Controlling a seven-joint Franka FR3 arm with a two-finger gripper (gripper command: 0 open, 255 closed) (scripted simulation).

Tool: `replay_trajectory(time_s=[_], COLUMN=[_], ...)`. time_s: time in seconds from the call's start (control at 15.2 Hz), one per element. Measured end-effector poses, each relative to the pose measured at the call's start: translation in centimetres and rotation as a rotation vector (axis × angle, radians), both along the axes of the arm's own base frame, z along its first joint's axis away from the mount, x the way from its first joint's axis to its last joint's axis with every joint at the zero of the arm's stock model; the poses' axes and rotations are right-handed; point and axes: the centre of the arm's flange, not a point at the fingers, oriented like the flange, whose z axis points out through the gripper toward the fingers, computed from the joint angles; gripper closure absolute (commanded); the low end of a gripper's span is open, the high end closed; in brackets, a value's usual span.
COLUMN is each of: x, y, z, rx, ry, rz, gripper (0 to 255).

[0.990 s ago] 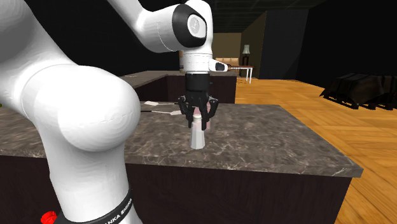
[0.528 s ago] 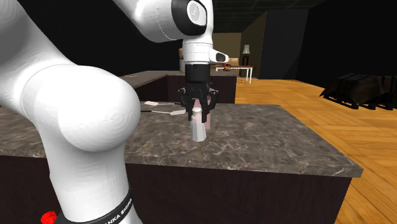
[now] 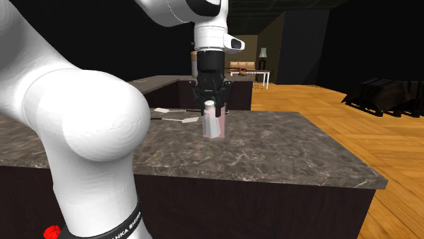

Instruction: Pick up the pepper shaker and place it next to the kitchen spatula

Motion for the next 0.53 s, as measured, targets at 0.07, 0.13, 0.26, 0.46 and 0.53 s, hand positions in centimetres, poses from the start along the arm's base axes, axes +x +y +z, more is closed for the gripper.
replay_trajectory(time_s=[0.07, 0.13, 0.26, 0.46, 0.53], x=[0.0, 0.0, 0.1, 0.1, 0.1], y=[0.1, 0.1, 0.0, 0.1, 0.0], z=[0.4, 1.0, 2.0, 3.6, 4.0], rx=[0.0, 0.0, 0.0, 0.0, 0.0], ry=[0.0, 0.0, 0.0, 0.0, 0.0], rz=[0.0, 0.0, 0.0, 0.0, 0.0], gripper=[255, 255, 255, 255, 255])
